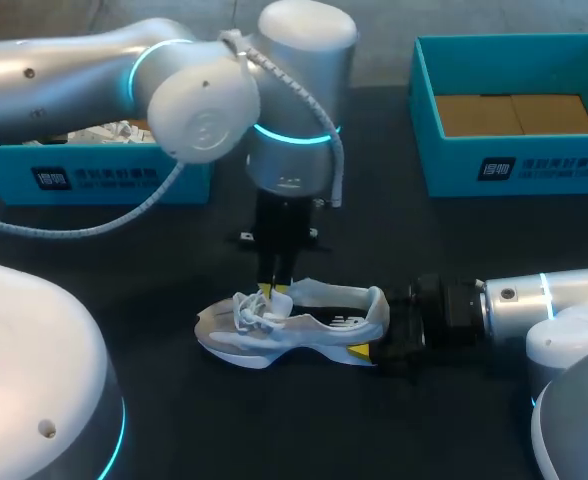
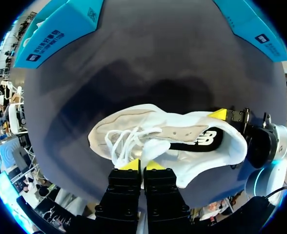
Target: Take the shoe out of the shoebox, open the shoe tongue, remove and reinsert the insole, then place the shoe into the shoebox
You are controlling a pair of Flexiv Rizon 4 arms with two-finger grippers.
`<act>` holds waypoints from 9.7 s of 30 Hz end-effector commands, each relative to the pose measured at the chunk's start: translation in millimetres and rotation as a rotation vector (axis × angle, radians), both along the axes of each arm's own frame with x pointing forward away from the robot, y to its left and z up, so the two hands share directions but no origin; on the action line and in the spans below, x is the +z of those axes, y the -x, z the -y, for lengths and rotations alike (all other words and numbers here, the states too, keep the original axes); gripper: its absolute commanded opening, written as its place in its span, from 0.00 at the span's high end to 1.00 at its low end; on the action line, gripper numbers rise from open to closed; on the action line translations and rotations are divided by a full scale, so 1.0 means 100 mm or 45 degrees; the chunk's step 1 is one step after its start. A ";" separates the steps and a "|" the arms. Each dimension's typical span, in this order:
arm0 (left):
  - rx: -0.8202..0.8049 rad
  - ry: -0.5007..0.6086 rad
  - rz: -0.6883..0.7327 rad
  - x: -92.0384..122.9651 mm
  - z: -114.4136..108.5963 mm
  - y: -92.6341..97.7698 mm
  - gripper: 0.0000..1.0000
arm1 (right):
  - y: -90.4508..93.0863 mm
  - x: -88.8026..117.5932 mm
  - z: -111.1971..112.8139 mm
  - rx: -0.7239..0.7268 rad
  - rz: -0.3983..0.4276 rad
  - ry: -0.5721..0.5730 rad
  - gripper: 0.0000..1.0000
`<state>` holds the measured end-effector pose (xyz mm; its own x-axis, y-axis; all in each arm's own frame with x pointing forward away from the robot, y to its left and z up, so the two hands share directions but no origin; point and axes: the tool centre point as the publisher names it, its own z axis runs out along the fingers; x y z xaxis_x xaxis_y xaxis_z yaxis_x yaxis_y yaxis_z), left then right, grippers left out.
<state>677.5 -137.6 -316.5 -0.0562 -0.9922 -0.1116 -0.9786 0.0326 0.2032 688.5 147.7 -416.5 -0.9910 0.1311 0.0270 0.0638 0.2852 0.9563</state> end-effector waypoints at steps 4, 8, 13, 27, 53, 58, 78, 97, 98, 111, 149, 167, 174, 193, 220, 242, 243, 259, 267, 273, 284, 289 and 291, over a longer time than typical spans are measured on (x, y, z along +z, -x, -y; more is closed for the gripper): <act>0.038 0.278 -0.010 0.08 -0.25 0.02 1.00 | 0.01 0.00 0.01 -0.001 -0.001 0.004 1.00; 0.064 0.347 -0.018 0.11 -0.39 0.02 1.00 | 0.01 0.00 0.01 -0.001 -0.001 0.004 1.00; 0.082 0.405 0.007 0.13 -0.54 0.06 1.00 | 0.01 0.00 0.01 -0.001 -0.001 0.004 1.00; 0.091 0.434 -0.031 -0.11 -0.84 0.05 1.00 | 0.01 0.00 0.01 -0.001 -0.001 0.004 1.00; -0.029 0.414 -0.015 -0.07 -0.99 0.13 0.63 | 0.01 0.00 0.01 -0.001 -0.001 0.004 1.00; -0.099 0.471 0.028 0.25 -1.04 0.14 0.56 | 0.01 0.00 0.01 -0.001 -0.001 0.004 1.00; -0.799 0.520 0.039 0.95 -0.71 0.11 1.00 | 0.01 0.00 0.01 -0.001 -0.001 0.004 1.00; -1.598 0.534 -0.070 1.09 -0.30 0.25 1.00 | 0.01 0.00 0.01 -0.001 -0.001 0.004 1.00; -1.598 0.534 -0.070 1.09 -0.30 0.25 1.00 | 0.01 0.00 0.01 -0.001 -0.001 0.004 1.00; -1.647 0.565 -0.034 1.06 -0.24 0.15 1.00 | 0.01 0.00 0.01 -0.001 -0.001 0.004 1.00; -2.045 0.531 -0.056 0.14 0.78 0.00 1.00 | 0.01 0.00 0.01 -0.001 -0.001 0.004 1.00; -2.090 0.540 -0.087 -0.33 0.57 0.00 1.00 | 0.01 0.00 0.01 -0.001 -0.001 0.004 1.00; -2.068 0.570 -0.169 -0.43 0.47 -0.03 1.00 | 0.01 0.00 0.01 -0.001 -0.001 0.004 1.00; -2.096 0.619 -0.266 -0.59 0.26 0.17 1.00 | 0.01 0.00 0.01 -0.001 -0.001 0.004 1.00; -2.054 0.558 -0.112 -0.71 0.35 0.21 0.78 | 0.01 0.00 0.01 -0.001 -0.001 0.004 1.00; -2.076 0.397 0.097 -0.88 0.48 -0.10 0.76 | 0.01 0.00 0.01 -0.001 -0.001 0.004 1.00; -2.078 0.380 0.111 -0.89 0.49 -0.11 0.76 | 0.01 0.00 0.01 -0.001 -0.001 0.004 1.00; -2.080 0.293 0.235 -0.87 0.56 -0.34 1.00 | 0.01 0.00 0.01 -0.001 -0.001 0.004 1.00; -2.071 0.381 0.231 -0.67 0.52 -0.37 1.00 | 0.01 0.00 0.01 -0.001 -0.001 0.004 1.00; -2.099 0.561 0.142 -0.50 0.46 -0.31 1.00 | 0.01 0.00 0.01 -0.001 -0.001 0.004 1.00; -2.130 0.726 0.033 -0.38 0.40 -0.18 1.00 | 0.01 0.00 0.01 -0.001 -0.001 0.004 1.00; -2.138 0.763 -0.022 -0.38 0.42 -0.10 1.00 | 0.01 0.00 0.01 -0.001 -0.001 0.004 1.00; -2.143 0.756 -0.029 -0.37 0.44 -0.05 1.00 | 0.01 0.00 0.01 -0.001 -0.001 0.004 1.00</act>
<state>683.9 -178.3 -353.1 -0.9496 0.2249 0.2184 0.1812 0.9623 -0.2031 688.6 147.3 -416.5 -0.9909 0.1315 0.0268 0.0638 0.2852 0.9563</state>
